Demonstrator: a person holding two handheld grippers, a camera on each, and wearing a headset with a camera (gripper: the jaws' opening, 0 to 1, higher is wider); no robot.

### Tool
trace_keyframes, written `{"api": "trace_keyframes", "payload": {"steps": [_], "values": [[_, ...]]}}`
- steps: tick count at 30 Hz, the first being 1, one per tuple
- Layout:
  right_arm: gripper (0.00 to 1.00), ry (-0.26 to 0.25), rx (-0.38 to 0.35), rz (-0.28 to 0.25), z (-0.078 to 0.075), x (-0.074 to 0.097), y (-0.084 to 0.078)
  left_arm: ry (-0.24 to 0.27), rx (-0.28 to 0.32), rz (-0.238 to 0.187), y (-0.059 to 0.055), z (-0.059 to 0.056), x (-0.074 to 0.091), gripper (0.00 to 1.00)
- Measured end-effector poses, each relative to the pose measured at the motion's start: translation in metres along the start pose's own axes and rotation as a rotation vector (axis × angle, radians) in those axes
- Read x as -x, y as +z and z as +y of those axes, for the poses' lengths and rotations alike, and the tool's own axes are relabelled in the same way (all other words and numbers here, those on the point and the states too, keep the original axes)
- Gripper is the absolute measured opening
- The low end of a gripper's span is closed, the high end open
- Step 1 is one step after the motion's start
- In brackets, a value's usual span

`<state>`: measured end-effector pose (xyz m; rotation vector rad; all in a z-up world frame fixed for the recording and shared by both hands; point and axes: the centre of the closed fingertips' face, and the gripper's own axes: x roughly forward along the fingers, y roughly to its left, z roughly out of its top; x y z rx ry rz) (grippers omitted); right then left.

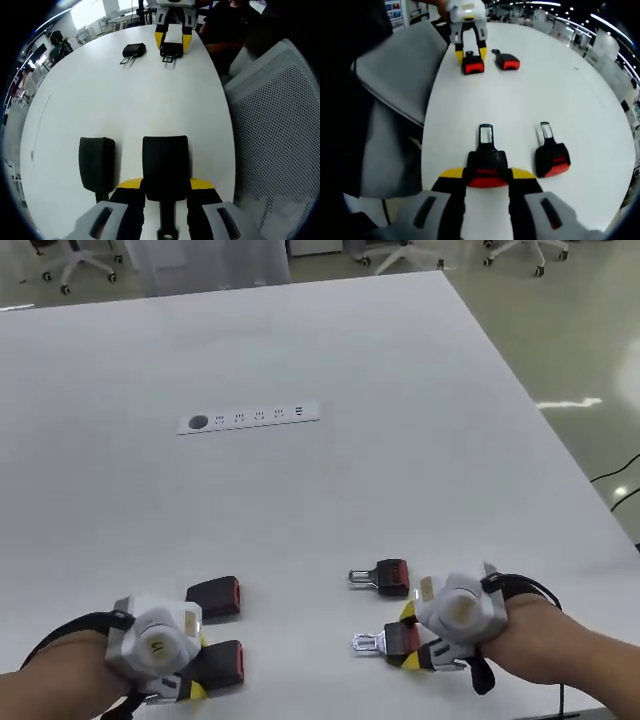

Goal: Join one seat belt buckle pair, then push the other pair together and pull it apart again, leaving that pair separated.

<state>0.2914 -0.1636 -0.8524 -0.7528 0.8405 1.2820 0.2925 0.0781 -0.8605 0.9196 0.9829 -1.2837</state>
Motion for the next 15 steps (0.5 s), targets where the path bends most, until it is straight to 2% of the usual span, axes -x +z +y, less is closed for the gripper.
{"api": "trace_keyframes", "payload": {"steps": [7,15], "values": [[0.32,-0.003,0.001,-0.026,0.003,-0.013,0.021,-0.006,-0.007,0.027,0.000,0.000,-0.001,0.33],[0.32,-0.011,0.007,-0.048,0.011,-0.031,0.054,-0.010,-0.026,0.039,0.001,-0.001,-0.001,0.33]]}}
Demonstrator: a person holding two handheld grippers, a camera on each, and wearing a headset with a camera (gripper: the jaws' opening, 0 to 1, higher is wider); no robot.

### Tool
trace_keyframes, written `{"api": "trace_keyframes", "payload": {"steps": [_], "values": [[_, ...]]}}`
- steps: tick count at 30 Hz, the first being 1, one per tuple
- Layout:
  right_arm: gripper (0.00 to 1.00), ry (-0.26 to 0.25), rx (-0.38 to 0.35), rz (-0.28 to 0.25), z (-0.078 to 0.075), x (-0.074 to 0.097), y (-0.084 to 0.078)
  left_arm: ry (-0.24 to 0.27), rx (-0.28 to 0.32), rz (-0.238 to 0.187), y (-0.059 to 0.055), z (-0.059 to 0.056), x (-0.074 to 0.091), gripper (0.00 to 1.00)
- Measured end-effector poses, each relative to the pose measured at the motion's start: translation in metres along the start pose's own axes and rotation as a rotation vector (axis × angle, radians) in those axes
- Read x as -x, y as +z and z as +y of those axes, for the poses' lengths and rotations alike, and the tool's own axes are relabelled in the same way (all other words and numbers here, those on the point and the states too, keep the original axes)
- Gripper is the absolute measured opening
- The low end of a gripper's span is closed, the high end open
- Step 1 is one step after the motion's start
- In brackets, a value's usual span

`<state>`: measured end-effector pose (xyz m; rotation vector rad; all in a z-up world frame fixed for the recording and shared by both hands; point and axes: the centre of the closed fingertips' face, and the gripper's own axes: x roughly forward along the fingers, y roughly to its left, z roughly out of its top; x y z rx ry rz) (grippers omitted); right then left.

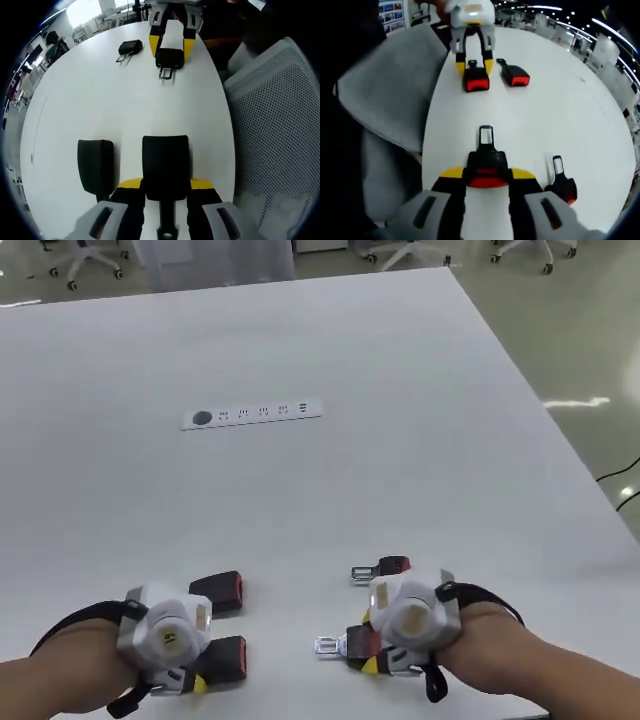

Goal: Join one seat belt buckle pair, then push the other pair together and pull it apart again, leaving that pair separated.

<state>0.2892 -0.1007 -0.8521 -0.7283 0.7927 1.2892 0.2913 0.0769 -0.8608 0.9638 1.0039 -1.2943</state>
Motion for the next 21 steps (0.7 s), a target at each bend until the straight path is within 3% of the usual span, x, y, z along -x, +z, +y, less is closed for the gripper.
{"api": "trace_keyframes", "payload": {"steps": [11,21], "values": [[0.32,0.026,0.037,-0.025,0.014,-0.026,0.041,-0.002,-0.020,0.025,0.000,-0.001,-0.001,0.33],[0.32,0.023,0.032,-0.038,0.015,-0.038,0.060,-0.003,-0.020,0.038,0.000,-0.002,-0.001,0.33]]}}
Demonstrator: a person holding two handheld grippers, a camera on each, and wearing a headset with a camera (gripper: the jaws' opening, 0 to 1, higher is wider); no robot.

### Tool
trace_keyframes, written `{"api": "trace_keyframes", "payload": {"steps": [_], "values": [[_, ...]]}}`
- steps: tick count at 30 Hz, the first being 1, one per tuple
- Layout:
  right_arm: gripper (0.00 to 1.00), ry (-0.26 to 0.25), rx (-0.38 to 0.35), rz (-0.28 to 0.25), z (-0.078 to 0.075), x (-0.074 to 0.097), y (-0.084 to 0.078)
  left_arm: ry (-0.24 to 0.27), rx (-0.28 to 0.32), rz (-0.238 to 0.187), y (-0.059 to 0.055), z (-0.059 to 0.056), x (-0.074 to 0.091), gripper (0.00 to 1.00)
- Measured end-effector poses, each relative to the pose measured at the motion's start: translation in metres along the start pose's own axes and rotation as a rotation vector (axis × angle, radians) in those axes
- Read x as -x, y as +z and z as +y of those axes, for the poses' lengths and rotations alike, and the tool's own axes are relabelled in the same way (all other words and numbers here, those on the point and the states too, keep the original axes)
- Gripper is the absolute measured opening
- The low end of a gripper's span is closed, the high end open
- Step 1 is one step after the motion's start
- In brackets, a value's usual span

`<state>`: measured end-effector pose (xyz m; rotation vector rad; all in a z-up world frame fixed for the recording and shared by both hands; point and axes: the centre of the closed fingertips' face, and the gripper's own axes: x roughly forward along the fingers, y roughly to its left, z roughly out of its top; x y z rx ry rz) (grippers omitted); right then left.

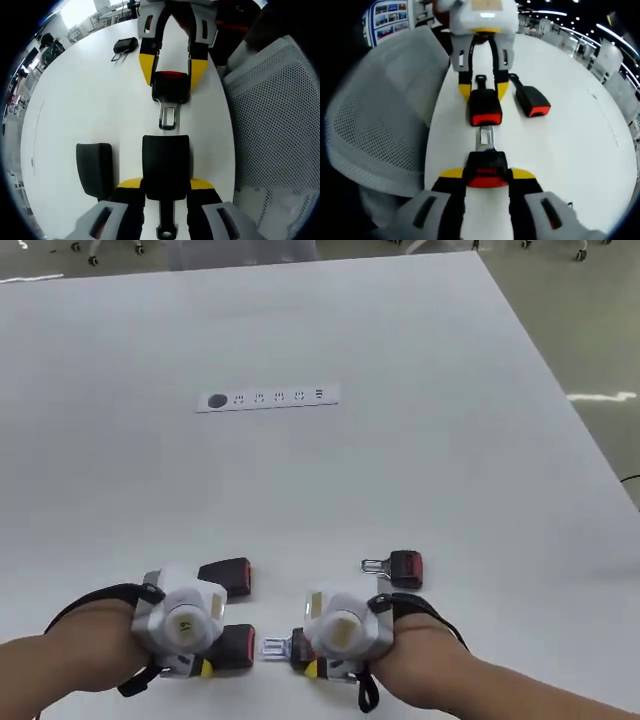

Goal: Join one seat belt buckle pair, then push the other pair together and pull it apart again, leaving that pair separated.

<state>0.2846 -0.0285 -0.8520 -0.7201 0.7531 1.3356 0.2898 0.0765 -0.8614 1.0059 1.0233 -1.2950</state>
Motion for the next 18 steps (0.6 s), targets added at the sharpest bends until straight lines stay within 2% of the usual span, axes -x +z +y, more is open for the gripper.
{"api": "trace_keyframes", "payload": {"steps": [7,9,13,18], "values": [[0.32,-0.004,-0.008,0.002,0.000,-0.005,0.008,-0.001,-0.003,-0.002,0.000,0.000,0.000,0.33],[0.32,0.001,-0.017,-0.011,0.000,-0.004,0.011,-0.002,-0.005,-0.001,0.000,0.000,0.000,0.33],[0.32,-0.001,0.018,0.006,0.002,-0.009,0.011,0.003,-0.001,-0.006,-0.001,0.000,0.000,0.32],[0.31,-0.008,0.012,-0.015,0.002,-0.012,0.018,0.009,-0.020,-0.018,-0.001,-0.002,-0.001,0.32]]}}
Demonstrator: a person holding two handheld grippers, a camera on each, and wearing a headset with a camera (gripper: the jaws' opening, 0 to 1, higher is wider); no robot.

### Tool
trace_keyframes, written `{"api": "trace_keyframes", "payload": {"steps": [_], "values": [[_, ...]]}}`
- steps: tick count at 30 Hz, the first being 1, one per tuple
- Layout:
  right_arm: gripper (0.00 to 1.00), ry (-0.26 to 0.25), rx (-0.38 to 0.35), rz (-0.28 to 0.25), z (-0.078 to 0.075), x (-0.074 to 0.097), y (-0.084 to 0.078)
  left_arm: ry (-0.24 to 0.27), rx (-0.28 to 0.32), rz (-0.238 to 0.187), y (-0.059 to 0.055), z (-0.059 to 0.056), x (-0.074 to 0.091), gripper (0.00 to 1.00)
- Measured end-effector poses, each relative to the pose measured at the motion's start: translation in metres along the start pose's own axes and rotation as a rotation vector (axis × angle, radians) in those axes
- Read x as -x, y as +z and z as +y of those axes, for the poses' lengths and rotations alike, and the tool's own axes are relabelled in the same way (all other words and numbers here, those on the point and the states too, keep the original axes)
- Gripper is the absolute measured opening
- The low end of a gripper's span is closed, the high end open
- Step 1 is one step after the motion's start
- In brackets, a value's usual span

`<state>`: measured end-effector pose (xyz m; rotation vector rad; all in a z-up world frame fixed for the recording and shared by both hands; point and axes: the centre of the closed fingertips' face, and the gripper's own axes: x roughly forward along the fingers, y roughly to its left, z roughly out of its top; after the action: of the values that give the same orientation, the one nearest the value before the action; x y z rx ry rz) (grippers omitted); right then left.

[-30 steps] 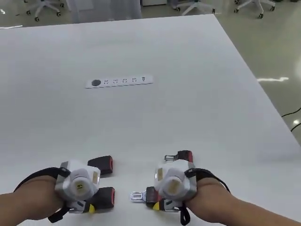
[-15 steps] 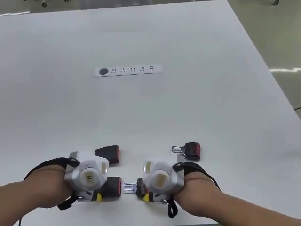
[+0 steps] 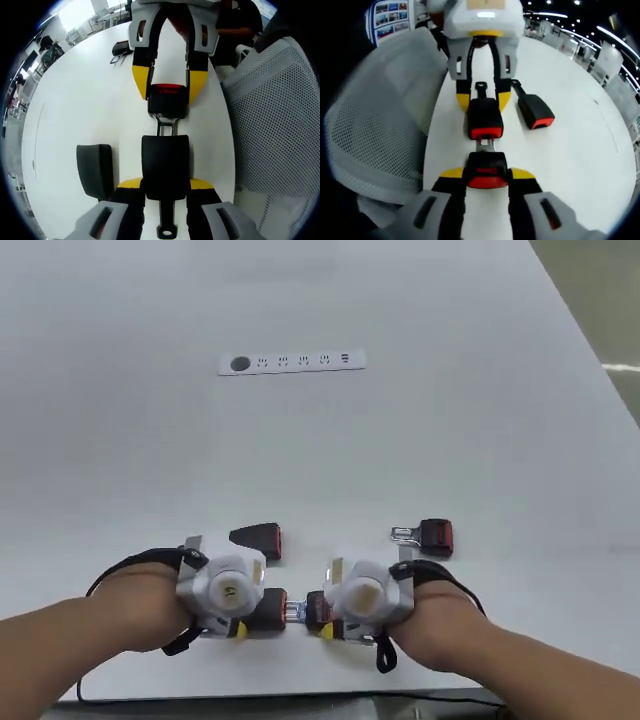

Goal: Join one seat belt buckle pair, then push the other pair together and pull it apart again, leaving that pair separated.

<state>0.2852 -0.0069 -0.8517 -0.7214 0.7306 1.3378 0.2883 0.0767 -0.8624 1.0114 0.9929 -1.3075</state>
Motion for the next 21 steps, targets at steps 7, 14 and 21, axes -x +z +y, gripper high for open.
{"api": "trace_keyframes", "payload": {"steps": [7,14,21], "values": [[0.30,0.000,0.005,0.026,0.001,-0.002,0.002,0.001,0.010,-0.037,-0.001,0.001,0.000,0.31],[0.29,-0.011,0.015,0.055,-0.002,-0.006,0.008,0.017,0.055,-0.096,-0.005,0.002,0.002,0.31],[0.28,-0.005,0.056,0.093,-0.004,-0.008,0.011,0.009,0.032,-0.092,-0.002,0.003,0.002,0.31]]}}
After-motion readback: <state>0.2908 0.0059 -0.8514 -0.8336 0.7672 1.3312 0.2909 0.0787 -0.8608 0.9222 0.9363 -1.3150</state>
